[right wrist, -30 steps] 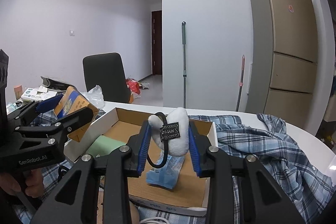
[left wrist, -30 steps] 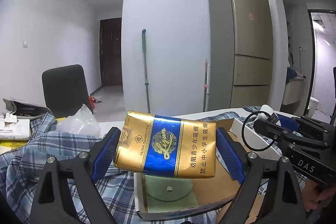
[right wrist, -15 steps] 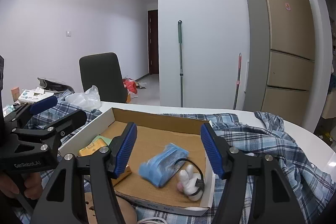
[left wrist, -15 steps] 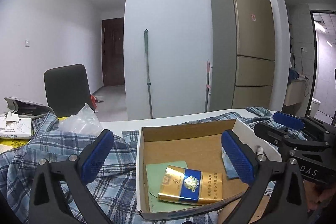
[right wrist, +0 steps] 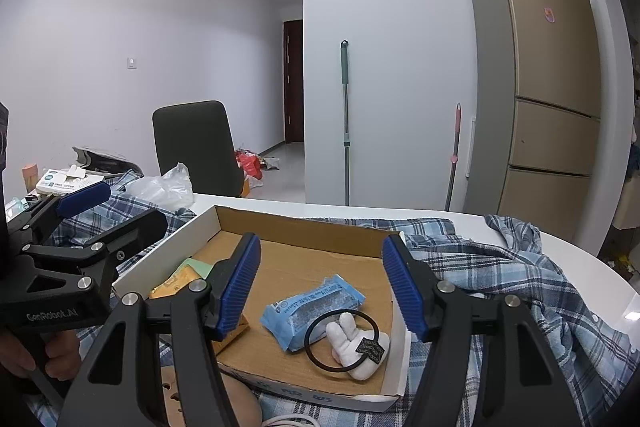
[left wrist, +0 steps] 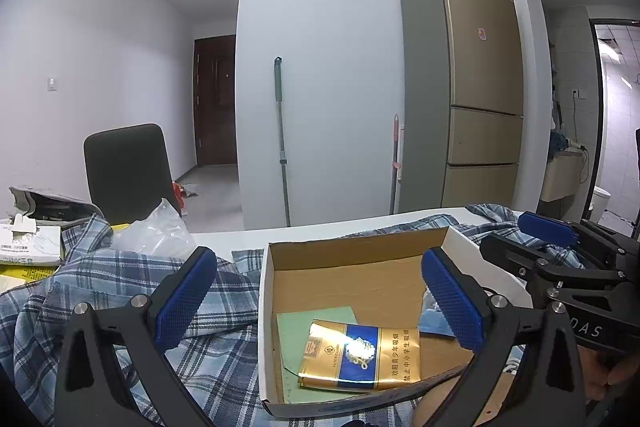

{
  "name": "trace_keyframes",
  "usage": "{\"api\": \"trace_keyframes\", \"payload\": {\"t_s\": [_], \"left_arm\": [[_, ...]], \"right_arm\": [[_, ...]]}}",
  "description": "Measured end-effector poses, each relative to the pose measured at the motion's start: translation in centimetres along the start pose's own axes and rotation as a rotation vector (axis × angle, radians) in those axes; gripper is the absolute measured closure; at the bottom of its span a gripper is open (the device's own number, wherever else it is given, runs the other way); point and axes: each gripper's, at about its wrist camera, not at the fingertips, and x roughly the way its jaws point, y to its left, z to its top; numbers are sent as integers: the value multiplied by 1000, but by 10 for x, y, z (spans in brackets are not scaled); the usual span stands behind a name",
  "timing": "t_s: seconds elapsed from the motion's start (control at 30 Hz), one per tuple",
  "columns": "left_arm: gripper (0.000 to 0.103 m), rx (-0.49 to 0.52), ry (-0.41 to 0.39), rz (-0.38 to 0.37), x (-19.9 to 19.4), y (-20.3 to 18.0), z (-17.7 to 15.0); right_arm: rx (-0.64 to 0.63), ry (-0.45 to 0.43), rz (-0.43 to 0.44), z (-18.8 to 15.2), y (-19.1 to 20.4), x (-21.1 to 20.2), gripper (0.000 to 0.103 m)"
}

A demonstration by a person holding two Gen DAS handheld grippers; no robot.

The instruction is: Organize soft objects

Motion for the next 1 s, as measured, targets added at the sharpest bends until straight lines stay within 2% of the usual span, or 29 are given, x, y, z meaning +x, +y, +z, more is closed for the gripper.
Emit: {"api": "trace_keyframes", "payload": {"t_s": [0.13, 0.2, 0.3, 0.43, 0.57, 0.67, 0.77, 1.0], "left_arm": [[0, -1, -11, 9, -3, -1, 2], [0, -7, -24, -4, -11, -1, 13], [0, -18, -81, 4, -36, -2, 38], [0, -27, -111, 14, -74, -3, 74], [0, -18, -156, 17, -118, -6, 90], [0, -3, -175, 15, -144, -10, 86], [0, 0, -159, 6, -158, -10, 72], [0, 6, -73, -17, -153, -6, 32]], "right_arm": [[2, 8, -13, 6, -1, -1, 41], [48, -19, -4, 19, -7, -12, 41], [68, -68, 13, 43, -11, -38, 41], [65, -106, 34, 72, -7, -77, 41], [76, -108, 75, 80, -1, -109, 36], [64, -94, 102, 70, 4, -121, 36], [55, -65, 131, 55, 8, -124, 34], [42, -3, 158, 17, 12, -108, 33]]}}
